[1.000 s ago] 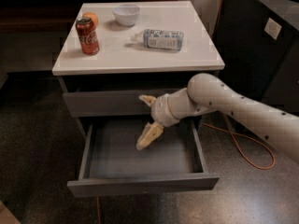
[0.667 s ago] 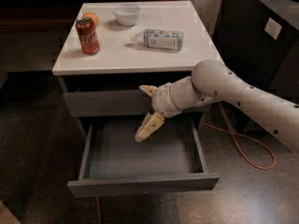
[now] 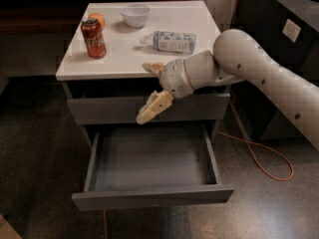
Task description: Place coke can into middle drawer
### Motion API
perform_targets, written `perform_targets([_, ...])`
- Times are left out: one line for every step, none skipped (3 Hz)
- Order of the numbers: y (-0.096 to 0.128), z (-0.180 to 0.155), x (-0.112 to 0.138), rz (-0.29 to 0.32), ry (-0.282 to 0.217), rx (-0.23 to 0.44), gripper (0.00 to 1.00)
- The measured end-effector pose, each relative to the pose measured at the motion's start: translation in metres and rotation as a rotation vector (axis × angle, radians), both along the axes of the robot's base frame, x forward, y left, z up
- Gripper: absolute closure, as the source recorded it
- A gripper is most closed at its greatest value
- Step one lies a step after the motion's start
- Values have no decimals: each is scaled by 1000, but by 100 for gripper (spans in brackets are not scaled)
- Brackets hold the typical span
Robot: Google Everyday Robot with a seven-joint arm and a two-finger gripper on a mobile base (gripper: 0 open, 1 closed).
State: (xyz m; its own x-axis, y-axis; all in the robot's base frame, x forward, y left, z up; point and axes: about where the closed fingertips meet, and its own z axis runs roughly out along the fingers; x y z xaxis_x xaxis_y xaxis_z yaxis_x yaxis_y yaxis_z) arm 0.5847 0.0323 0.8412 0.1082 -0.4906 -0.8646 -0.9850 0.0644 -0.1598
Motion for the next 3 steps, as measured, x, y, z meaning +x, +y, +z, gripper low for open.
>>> perform_targets([18,65,40,-17,4,51,0])
perform_targets([22,71,42,-16,-3,59,0])
perform_targets([22,67,38,-20,33,93,0])
